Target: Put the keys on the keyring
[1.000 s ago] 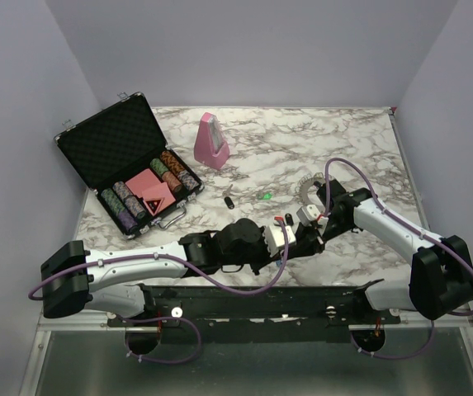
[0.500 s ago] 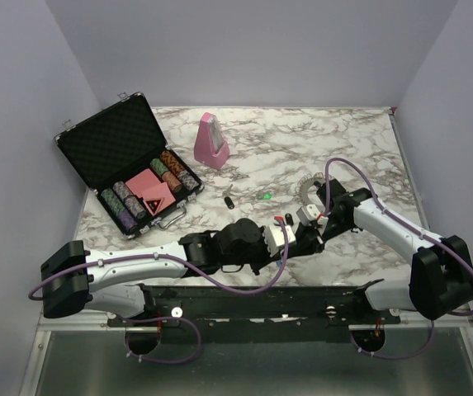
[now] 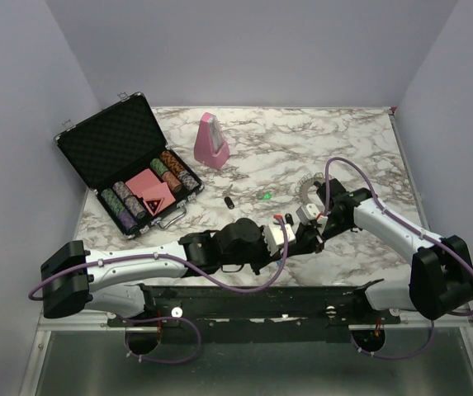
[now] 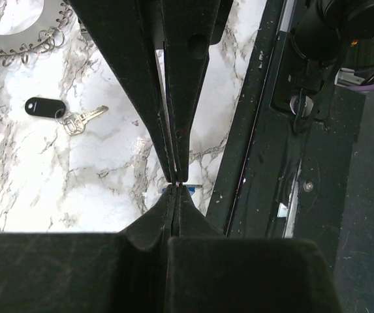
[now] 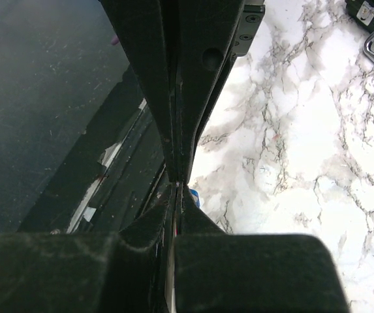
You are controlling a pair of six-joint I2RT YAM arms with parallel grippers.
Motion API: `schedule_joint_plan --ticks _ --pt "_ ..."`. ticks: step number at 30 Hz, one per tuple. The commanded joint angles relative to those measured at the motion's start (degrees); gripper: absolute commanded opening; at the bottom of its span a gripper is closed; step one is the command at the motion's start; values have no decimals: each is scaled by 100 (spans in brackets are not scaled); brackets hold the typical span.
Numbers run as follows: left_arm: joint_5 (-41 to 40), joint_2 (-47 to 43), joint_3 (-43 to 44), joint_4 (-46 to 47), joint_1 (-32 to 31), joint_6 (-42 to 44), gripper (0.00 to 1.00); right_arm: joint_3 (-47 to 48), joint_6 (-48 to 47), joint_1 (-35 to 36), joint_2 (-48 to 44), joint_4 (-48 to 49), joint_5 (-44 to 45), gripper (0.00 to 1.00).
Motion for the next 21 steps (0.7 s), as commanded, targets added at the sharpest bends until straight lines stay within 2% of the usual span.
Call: schedule_joint_plan --ticks 1,2,7,9,12,14,17,21 --pt "-152 -58 -52 257 34 -81 0 -3 34 44 -31 66 -135 4" --pt "-153 -75 -60 266 43 -90 0 23 60 44 -31 49 -126 0" --pt "-232 -154 -174 406 78 -195 0 243 359 35 -31 14 5 0" --pt "-319 -312 -350 573 95 -300 10 278 368 35 -40 5 32 0" --pt "-407 -820 -920 1152 113 -424 37 296 307 18 -48 -39 -21 0" --pt "-592 -1312 -1473 1801 113 -450 50 314 211 0 -48 -126 -108 0" --pt "-653 -1963 -2561 2960 130 -380 61 314 -227 -35 -57 -363 -275 0" --pt "-548 -2202 -3530 4544 148 -91 62 226 -896 -70 -22 -724 -644 0"
